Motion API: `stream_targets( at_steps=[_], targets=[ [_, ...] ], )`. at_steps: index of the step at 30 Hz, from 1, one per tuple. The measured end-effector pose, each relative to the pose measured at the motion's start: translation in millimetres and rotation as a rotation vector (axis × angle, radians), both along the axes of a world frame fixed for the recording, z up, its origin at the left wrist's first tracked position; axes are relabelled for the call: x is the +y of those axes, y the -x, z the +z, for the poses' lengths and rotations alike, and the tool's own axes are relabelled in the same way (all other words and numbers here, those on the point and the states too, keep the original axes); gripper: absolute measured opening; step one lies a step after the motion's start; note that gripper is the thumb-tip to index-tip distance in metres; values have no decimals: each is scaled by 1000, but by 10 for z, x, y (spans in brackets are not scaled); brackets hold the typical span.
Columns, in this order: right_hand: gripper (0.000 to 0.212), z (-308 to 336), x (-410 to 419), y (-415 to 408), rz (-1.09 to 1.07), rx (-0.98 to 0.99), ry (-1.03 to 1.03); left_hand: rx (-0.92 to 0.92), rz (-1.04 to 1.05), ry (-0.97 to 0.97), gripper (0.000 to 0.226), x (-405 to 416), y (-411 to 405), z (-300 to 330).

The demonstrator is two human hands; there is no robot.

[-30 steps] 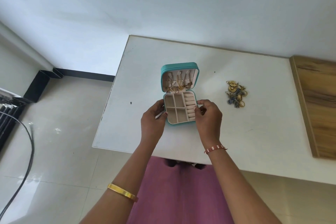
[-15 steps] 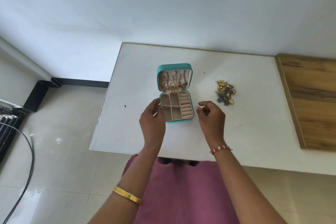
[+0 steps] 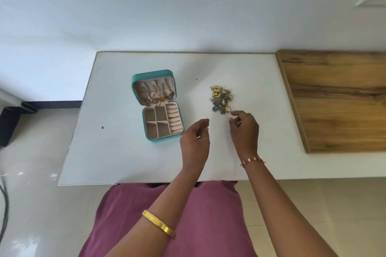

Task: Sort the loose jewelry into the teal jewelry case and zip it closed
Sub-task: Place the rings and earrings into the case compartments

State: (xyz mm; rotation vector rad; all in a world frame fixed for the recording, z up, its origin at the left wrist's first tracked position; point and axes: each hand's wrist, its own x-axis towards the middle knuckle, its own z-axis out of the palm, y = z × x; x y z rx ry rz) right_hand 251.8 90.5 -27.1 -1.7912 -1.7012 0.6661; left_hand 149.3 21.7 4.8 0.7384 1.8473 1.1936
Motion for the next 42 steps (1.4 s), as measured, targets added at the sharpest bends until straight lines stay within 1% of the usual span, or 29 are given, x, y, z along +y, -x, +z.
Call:
stream_targets(
  at_steps=[2, 4, 7, 10, 12, 14, 16, 18, 19, 21, 25, 32, 36, 42],
  targets=[
    [28, -30, 88, 3, 37, -42, -13, -3, -9, 20, 29, 73, -53, -62],
    [28, -67, 153, 17, 65, -94, -15, 1, -11, 30, 28, 141, -75, -109],
    [21, -120, 210, 18, 84, -164, -13, -17, -11, 41, 29, 223, -104, -165],
    [13, -162, 180, -10, 60, -138, -24, -39, -19, 63, 28, 233, -129, -200],
    [11, -159, 115, -39, 26, -41, -31, -49, -36, 81, 28, 211, -156, -203],
    [9, -102, 29, -51, 4, 118, 16, -56, -55, 93, 28, 182, -177, -199],
    [7, -11, -59, -42, 40, 312, 166, -66, -70, 97, 29, 153, -182, -189],
    [7, 86, -152, -22, 124, 458, 320, -92, -63, 91, 30, 121, -161, -163],
    [9, 128, -196, -10, 160, 503, 370, -113, -51, 87, 30, 101, -139, -139],
    [12, 211, -248, 13, 185, 554, 409, -164, -31, 73, 28, 61, -77, -90],
    [14, 348, -282, 80, 222, 573, 429, -248, -17, 47, 23, -10, 75, 20],
    [6, 458, -381, 269, 230, 614, 409, -247, 31, -2, 17, -93, 295, 88],
    [5, 445, -412, 364, 264, 533, 353, -267, 45, -7, 18, -147, 355, 95],
    [5, 526, -498, 464, 366, 491, 397, -361, 38, -5, 23, -249, 503, 105]
  ],
)
